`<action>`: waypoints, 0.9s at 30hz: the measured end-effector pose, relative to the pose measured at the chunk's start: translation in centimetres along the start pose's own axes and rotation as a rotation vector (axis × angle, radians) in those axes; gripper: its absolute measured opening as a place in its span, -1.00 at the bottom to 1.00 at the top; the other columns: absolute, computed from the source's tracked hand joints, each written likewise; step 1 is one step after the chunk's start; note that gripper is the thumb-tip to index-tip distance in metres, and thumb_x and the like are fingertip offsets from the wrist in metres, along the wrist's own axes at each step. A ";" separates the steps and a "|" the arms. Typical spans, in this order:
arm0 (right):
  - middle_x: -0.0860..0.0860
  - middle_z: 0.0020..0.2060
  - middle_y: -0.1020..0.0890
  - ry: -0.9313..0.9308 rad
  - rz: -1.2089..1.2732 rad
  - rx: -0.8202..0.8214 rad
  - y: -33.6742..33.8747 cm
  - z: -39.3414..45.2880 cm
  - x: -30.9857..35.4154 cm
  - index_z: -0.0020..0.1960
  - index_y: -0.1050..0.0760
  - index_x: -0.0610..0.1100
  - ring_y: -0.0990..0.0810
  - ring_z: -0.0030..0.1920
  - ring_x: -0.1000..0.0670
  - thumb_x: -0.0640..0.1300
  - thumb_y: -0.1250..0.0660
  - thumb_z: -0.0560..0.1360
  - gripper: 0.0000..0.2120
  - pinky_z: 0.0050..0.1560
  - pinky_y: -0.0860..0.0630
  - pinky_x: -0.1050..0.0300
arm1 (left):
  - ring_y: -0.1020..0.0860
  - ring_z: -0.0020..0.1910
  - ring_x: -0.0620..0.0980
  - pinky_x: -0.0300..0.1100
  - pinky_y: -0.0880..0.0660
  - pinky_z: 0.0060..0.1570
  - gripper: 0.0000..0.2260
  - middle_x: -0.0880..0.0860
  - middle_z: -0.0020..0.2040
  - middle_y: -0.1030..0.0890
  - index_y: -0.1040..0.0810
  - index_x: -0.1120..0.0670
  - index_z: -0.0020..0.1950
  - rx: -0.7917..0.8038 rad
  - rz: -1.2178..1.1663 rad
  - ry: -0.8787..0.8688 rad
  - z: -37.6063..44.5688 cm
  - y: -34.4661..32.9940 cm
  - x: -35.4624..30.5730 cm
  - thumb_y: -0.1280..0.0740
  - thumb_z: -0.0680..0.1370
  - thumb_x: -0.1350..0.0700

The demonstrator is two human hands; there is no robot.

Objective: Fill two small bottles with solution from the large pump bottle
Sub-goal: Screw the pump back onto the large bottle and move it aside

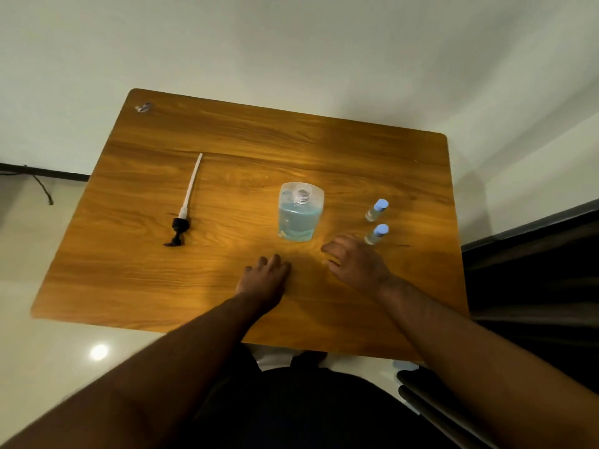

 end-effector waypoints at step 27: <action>-0.17 0.25 -0.39 0.432 -0.530 0.448 -8.2 24.8 21.7 0.19 -0.45 -0.17 -0.40 0.24 -0.19 -0.25 -0.19 0.55 -0.77 0.08 -0.49 -0.06 | -0.37 0.32 0.17 0.08 -0.47 0.17 -0.47 0.11 0.40 -0.34 -0.25 0.00 0.47 -0.074 -0.282 0.391 -6.0 3.7 28.4 -0.33 0.55 -0.04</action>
Point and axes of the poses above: each hand's wrist, its own z-axis towards the middle knuckle, its own y-axis out of the back of the hand, x = y × z, the point moved 4 cm from there along z, towards the middle knuckle
